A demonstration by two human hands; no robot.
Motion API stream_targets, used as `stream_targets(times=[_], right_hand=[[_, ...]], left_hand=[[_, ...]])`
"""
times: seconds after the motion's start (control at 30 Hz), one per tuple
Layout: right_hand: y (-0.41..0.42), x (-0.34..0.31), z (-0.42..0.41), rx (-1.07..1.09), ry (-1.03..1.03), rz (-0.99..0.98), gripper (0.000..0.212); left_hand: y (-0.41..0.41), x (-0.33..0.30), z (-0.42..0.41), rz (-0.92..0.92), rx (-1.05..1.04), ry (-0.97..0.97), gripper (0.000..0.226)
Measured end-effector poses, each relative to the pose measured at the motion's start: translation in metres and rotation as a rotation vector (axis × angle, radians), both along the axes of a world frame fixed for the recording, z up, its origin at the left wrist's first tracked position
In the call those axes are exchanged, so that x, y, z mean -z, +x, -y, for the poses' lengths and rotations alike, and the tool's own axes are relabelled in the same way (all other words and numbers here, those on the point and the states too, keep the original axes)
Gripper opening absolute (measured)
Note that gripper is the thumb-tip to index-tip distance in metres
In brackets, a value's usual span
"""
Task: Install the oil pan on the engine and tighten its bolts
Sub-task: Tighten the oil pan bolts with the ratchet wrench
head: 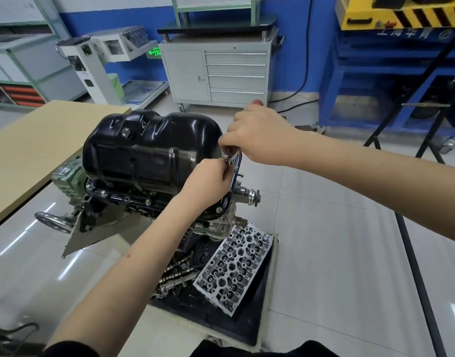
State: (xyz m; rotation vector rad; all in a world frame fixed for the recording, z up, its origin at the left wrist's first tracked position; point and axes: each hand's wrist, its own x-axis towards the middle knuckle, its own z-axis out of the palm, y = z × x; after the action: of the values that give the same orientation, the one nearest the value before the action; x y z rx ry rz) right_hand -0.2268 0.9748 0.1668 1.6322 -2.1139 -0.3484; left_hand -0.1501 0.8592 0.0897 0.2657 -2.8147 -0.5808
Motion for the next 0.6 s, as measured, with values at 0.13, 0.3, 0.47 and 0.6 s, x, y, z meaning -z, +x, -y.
stream_targets(times=[0.13,0.3,0.47,0.6], right_hand=[[0.0044,0.0011,0.0007,0.171,-0.145,0.446,0.025],[0.0076,-0.0022,0.0060,0.221,-0.076,0.377,0.019],[-0.0012,-0.0017,0.0027,0.035,-0.003,0.021,0.028],[0.0056,0.0002,0.0031,0.209,-0.133,0.450,0.030]], left_hand=[[-0.0006,-0.0005,-0.0002,-0.031,-0.081,0.027,0.046],[-0.0033,-0.0028,-0.0019,-0.025,-0.105,0.017,0.049],[-0.0003,-0.0006,-0.0038,0.010,-0.094,0.002,0.048],[-0.0029,-0.0016,-0.0031,-0.009,-0.171,0.021,0.044]])
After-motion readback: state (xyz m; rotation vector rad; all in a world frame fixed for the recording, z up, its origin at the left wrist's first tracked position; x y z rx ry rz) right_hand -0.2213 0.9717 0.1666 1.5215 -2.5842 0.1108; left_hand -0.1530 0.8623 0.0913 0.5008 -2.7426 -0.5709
